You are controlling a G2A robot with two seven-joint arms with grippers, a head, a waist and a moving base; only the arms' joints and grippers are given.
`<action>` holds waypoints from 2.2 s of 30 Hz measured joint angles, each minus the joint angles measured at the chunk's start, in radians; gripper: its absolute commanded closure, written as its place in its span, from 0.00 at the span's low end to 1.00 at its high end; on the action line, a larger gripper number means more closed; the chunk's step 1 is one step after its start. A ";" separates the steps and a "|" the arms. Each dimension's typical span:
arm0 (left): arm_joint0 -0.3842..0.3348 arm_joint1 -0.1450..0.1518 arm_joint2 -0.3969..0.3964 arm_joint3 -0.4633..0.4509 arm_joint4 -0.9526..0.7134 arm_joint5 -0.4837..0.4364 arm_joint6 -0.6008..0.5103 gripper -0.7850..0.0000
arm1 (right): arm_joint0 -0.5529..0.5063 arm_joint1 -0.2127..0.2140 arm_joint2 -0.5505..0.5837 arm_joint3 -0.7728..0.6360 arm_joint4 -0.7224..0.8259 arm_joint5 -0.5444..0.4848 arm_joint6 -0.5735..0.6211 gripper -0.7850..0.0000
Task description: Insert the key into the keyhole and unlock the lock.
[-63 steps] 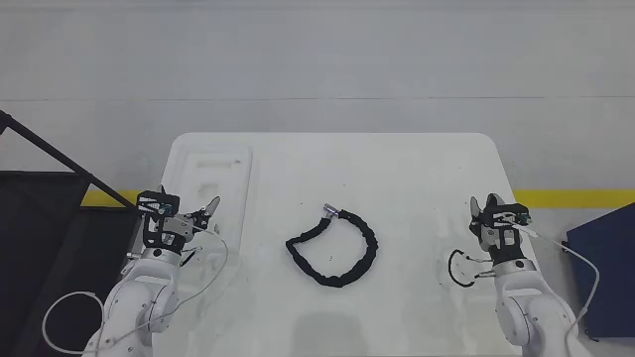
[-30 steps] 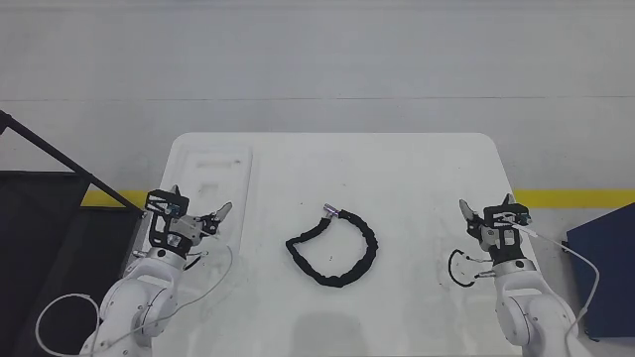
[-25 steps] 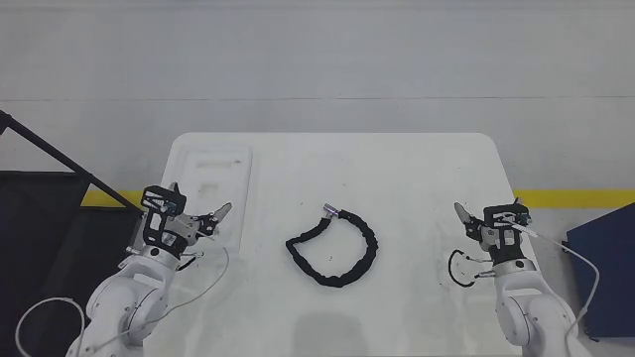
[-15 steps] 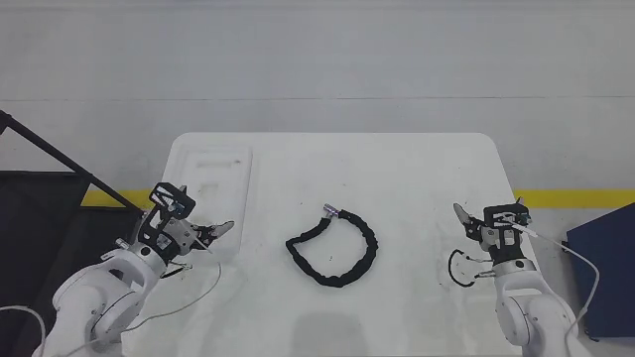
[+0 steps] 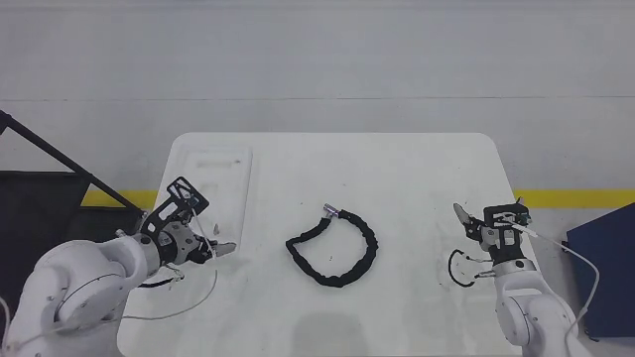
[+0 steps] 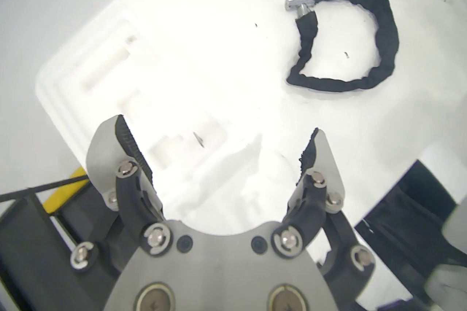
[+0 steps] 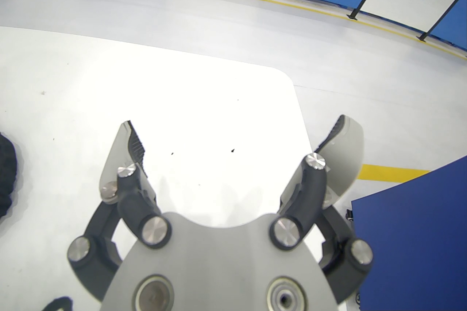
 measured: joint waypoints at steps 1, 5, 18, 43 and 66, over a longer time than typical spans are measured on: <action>-0.026 0.003 0.002 0.000 -0.061 0.040 -0.059 0.00 | 0.000 0.000 0.000 0.000 0.000 0.000 0.000 0.00; -0.116 0.014 0.011 0.013 -0.168 0.132 -0.206 0.00 | 0.000 0.000 0.000 0.000 0.000 0.000 0.000 0.00; -0.109 0.013 0.010 0.013 -0.162 0.129 -0.198 0.00 | 0.000 0.000 0.000 0.000 0.000 0.000 0.000 0.00; -0.349 0.022 0.282 0.238 0.091 0.438 -0.268 0.00 | 0.000 0.000 0.000 0.000 0.000 0.000 0.000 0.00; -0.402 0.036 0.369 0.387 0.143 0.439 -0.250 0.32 | 0.000 0.000 0.000 0.000 0.000 0.000 0.000 0.00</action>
